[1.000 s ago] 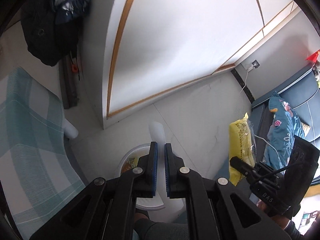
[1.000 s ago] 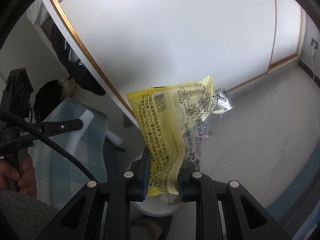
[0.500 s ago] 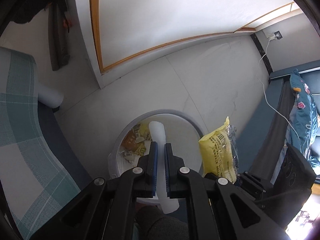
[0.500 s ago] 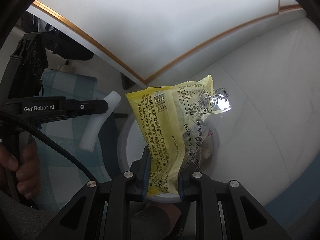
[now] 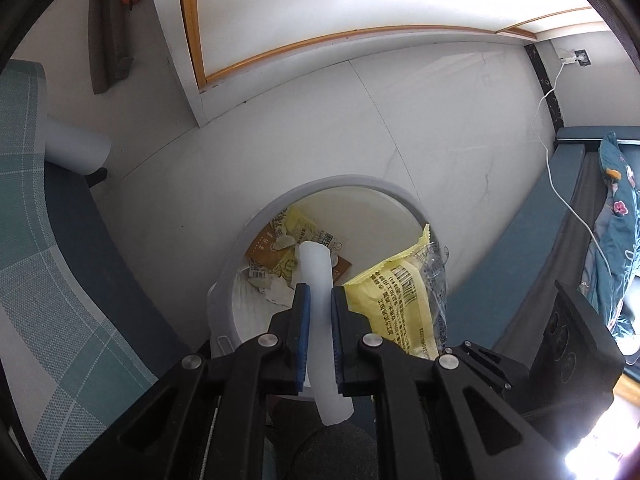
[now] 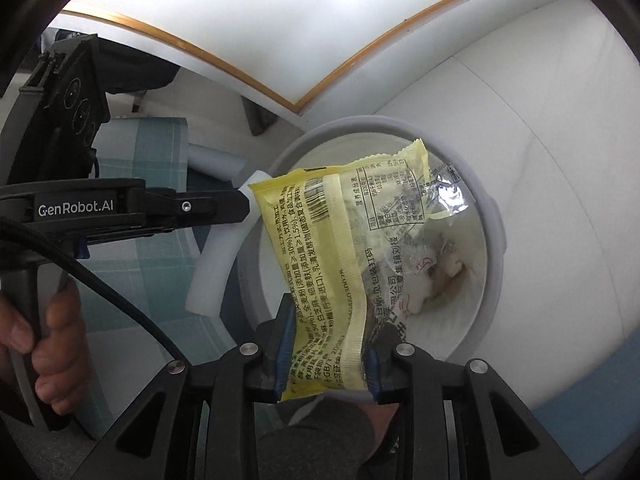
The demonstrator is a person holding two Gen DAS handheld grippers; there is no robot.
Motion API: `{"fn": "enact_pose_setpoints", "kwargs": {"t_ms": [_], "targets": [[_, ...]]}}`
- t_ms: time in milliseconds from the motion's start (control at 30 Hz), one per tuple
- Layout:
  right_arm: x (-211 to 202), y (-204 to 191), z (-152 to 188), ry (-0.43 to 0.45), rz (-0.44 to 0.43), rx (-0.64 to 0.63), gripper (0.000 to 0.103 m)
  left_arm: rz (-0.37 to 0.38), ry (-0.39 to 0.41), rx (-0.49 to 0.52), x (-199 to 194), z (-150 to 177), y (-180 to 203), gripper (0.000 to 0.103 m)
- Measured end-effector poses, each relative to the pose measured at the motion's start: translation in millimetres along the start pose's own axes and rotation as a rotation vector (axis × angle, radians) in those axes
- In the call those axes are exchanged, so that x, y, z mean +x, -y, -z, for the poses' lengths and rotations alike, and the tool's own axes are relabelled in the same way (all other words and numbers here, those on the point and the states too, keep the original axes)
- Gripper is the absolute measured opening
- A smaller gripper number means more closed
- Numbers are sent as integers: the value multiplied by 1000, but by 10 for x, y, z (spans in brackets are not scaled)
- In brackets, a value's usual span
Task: Collect trash
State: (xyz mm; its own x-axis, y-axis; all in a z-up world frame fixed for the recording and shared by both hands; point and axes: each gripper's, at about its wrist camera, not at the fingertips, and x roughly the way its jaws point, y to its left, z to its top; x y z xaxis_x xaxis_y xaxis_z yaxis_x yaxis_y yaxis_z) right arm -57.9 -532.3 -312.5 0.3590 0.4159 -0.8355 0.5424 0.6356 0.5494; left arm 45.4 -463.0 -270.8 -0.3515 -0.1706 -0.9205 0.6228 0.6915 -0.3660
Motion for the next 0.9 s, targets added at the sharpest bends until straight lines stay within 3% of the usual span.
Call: {"fn": "enact_pose_setpoints", "kwargs": {"t_ms": [100, 233, 367, 433, 500, 600, 900], "targets": [[36, 18, 12, -16, 17, -12, 36, -3, -18, 6, 28, -20, 8, 8], [33, 73, 25, -19, 20, 7, 52, -19, -43, 9, 69, -49, 26, 11], [33, 124, 66, -30, 0, 0, 53, -22, -64, 9, 106, -62, 19, 12], [27, 140, 86, -33, 12, -3, 58, -34, -68, 17, 116, -46, 31, 18], [8, 178, 115, -40, 14, 11, 60, -50, -65, 25, 115, -30, 46, 34], [-20, 245, 145, -39, 15, 33, 60, -71, -35, 49, 75, -19, 99, 48], [-234, 340, 167, 14, 48, 58, 67, -203, 61, 86, -153, 52, 123, 71]]}}
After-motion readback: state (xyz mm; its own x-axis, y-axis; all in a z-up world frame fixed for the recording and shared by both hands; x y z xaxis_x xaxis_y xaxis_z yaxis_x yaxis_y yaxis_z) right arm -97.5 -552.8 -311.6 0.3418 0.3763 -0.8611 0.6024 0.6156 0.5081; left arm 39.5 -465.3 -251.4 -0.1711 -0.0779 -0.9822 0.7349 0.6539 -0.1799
